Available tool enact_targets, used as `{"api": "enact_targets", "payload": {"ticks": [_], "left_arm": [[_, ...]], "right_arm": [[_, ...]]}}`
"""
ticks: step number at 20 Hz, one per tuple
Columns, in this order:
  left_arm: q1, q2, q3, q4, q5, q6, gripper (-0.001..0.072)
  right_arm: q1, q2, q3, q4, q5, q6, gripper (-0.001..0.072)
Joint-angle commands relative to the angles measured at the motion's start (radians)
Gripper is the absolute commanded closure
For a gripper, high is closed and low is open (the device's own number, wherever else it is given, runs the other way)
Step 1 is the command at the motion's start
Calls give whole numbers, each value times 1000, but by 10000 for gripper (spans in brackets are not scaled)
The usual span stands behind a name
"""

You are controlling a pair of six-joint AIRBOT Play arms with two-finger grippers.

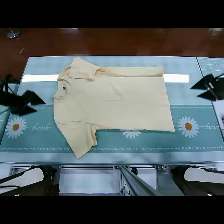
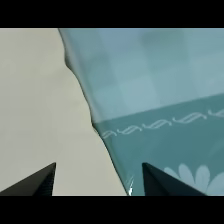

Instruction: Fold the shirts.

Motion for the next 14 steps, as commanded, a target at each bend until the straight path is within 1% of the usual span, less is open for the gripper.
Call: {"api": "enact_targets", "payload": {"ticks": [1, 3, 4, 5, 7, 8, 9, 14], "left_arm": [[88, 121, -302, -155, 50, 83, 7], [92, 122, -383, -215, 63, 130, 7], [91, 122, -410, -240, 83, 137, 7], [91, 122, -427, -263, 110, 142, 7], [91, 122, -441, -348, 170, 206, 7], [87, 120, -445, -391, 195, 222, 7], [72, 115, -445, -415, 219, 225, 7], [-71, 87, -444, -420, 274, 237, 7]], "right_arm": [[-29, 192, -335, 60, -117, -66, 94], [-29, 250, -448, 121, -145, -98, 94], [-29, 267, -485, 146, -145, -116, 94], [-29, 277, -510, 160, -144, -124, 94], [-29, 285, -534, 162, -137, -138, 94], [-29, 285, -539, 162, -132, -143, 94], [-29, 285, -540, 163, -130, -142, 94], [-29, 285, -540, 196, -136, -143, 94]]}}
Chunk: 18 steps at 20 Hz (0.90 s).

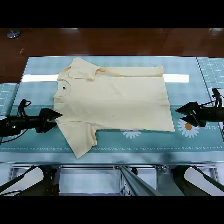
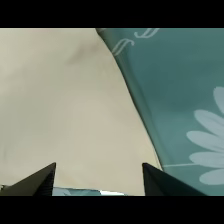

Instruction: Fold the shirts.

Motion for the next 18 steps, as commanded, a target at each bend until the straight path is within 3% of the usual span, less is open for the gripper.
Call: {"api": "enact_targets", "payload": {"ticks": [1, 2, 3, 4, 5, 10, 18], "left_arm": [[-100, -19, -7, -23, 69, 19, 8], [-124, -20, -5, -23, 77, 19, 17], [-137, -20, -1, -23, 78, 19, 217], [-140, -19, 3, -23, 69, 32, 652], [-139, -19, 10, -25, 56, 56, 683], [-138, -18, 37, -23, 19, 72, 684], [-140, -18, 37, -24, 19, 71, 683]], "right_arm": [[-1, 5, -10, 26, -13, -6, 94], [-1, 5, -10, 24, -25, -6, 94], [-9, 5, -8, 15, -35, -5, 94], [-23, 5, -8, 10, -43, -2, 94], [-41, 5, -8, -3, -43, 5, 94], [-66, 5, -24, -238, 43, 86, 94], [23, -78, -92, -188, 64, 93, 94]]}}
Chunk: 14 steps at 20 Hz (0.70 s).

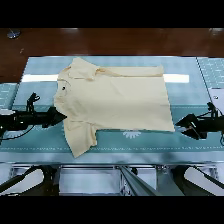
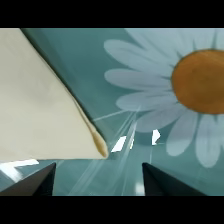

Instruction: Fold the shirts.

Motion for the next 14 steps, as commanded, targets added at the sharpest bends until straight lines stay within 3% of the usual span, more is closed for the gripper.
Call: {"api": "enact_targets", "payload": {"ticks": [1, 5, 7, 8, 9, 10, 12, 14], "left_arm": [[0, 0, 1, -1, -2, 2, 683], [0, 0, 1, -1, -2, 1, 683], [0, 0, 1, -2, -2, 1, 683], [0, 0, 1, -2, -2, 1, 683], [0, 0, 2, -3, -2, 2, 683], [3, 0, 6, -3, -2, 2, 683], [35, 4, 56, -30, -28, 1, 683], [62, 14, 163, -98, -98, 2, 683]], "right_arm": [[91, -53, -10, 18, -13, 6, 94], [187, -108, 26, 190, -142, 7, 95], [235, -139, 61, 202, -167, 36, 111], [262, -153, 77, 203, -166, 37, 241], [287, -161, 93, 202, -151, 26, 516], [315, -163, 117, 206, -111, -15, 684], [353, -162, 214, 175, -37, -42, 685], [355, -159, 370, 134, 9, -6, 685]]}}
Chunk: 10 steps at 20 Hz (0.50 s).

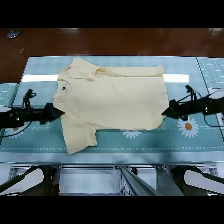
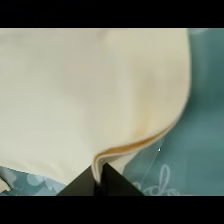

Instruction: Fold the shirts.

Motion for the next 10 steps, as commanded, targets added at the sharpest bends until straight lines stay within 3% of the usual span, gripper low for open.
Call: {"api": "enact_targets", "payload": {"ticks": [1, 4, 7, 10], "left_arm": [[34, 22, 173, -94, -100, 0, 683], [31, 74, 475, -153, -119, -22, 684], [46, 84, 813, -137, -85, -143, 684], [62, 98, 1140, -107, -86, -174, 684]], "right_arm": [[34, -5, 263, -39, 94, 24, 685], [34, -5, 650, -51, 106, 100, 685], [34, -5, 1028, -60, 94, 172, 685], [34, 15, 1342, -49, 95, 208, 685]]}}
